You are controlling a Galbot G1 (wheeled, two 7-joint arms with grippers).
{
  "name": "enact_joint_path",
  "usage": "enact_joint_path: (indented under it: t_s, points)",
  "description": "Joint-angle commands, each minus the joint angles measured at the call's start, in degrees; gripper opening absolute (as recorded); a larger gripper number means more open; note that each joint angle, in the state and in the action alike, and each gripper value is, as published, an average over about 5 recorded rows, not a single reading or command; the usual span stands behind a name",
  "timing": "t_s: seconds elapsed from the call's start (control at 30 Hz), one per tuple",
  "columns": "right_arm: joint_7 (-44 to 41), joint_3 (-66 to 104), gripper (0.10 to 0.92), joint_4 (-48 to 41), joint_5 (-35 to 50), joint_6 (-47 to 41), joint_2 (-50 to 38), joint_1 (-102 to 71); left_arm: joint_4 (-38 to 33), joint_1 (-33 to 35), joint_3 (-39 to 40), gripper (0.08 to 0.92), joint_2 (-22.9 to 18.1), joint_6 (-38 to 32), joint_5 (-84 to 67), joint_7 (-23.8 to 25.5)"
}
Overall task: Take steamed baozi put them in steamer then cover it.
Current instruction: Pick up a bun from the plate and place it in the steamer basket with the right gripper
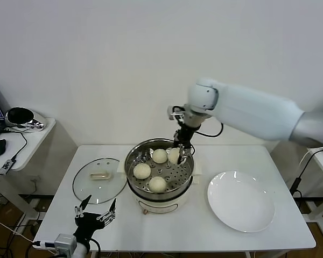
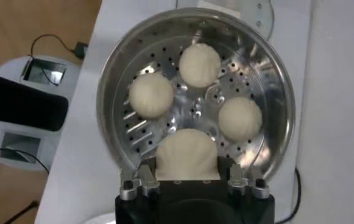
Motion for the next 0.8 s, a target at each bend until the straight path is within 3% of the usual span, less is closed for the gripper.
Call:
enact_joint_path:
  t_s: [0.03,0.8]
  points:
    - [0.4,-0.3,0.611,-6.6,-5.9,-0.1,6.1,-5.3,0.3,-0.2,-0.2,0.823,0.0,0.0,-0.1,0.0]
    - [0.9,2.6,0.611,-10.4,-11.7,1.5,6.6,-11.5,2.5,-1.2,0.0,0.823,-0.4,0.1,-0.2,0.2]
